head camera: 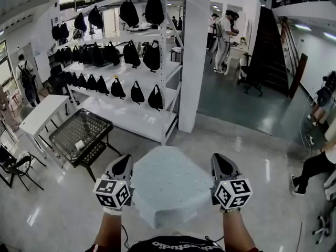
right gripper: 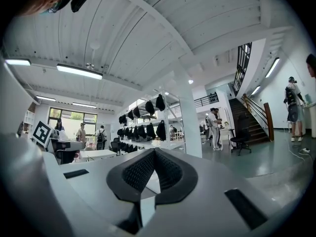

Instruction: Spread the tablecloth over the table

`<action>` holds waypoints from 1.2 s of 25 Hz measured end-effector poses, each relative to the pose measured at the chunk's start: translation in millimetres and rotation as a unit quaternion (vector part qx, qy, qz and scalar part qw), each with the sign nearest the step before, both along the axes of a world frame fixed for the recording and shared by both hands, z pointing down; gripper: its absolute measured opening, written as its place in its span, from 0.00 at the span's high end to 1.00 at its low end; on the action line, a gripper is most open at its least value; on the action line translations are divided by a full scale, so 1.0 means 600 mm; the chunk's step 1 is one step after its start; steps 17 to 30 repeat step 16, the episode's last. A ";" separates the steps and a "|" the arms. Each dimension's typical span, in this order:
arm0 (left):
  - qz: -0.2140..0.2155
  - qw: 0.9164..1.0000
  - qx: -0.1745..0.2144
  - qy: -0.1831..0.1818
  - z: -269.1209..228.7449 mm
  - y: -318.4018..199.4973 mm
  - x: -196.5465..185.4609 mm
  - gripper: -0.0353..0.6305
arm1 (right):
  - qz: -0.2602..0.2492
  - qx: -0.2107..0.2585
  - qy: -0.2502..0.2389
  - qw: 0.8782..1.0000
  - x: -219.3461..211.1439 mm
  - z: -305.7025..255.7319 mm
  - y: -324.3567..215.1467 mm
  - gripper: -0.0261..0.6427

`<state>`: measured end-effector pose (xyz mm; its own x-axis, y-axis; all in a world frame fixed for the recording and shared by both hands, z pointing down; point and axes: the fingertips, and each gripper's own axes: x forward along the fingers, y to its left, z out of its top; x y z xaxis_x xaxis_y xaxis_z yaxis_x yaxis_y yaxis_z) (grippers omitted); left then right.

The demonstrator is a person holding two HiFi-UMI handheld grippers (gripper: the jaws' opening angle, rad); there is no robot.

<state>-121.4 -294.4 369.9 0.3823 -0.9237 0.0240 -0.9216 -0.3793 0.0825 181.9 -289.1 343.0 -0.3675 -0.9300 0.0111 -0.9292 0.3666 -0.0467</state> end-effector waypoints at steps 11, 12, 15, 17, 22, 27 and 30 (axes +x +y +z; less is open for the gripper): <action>-0.004 1.000 0.003 0.001 0.002 0.005 -0.008 0.92 | -0.004 0.005 0.003 1.000 -0.006 -0.001 0.003 0.92; -0.005 1.000 0.003 0.001 0.003 0.005 -0.009 0.92 | -0.003 0.006 0.004 1.000 -0.006 -0.001 0.003 0.92; -0.007 1.000 0.002 0.002 0.005 0.003 -0.015 0.92 | -0.004 0.004 0.004 1.000 -0.008 0.003 0.002 0.92; -0.008 1.000 0.001 0.003 0.006 0.002 -0.017 0.92 | -0.005 0.003 0.005 1.000 -0.009 0.004 0.001 0.92; -0.008 1.000 0.001 0.003 0.006 0.002 -0.017 0.92 | -0.005 0.003 0.005 1.000 -0.009 0.004 0.001 0.92; -0.008 1.000 0.001 0.003 0.006 0.002 -0.017 0.92 | -0.005 0.003 0.005 1.000 -0.009 0.004 0.001 0.92; -0.008 1.000 0.001 0.003 0.006 0.002 -0.017 0.92 | -0.005 0.003 0.005 1.000 -0.009 0.004 0.001 0.92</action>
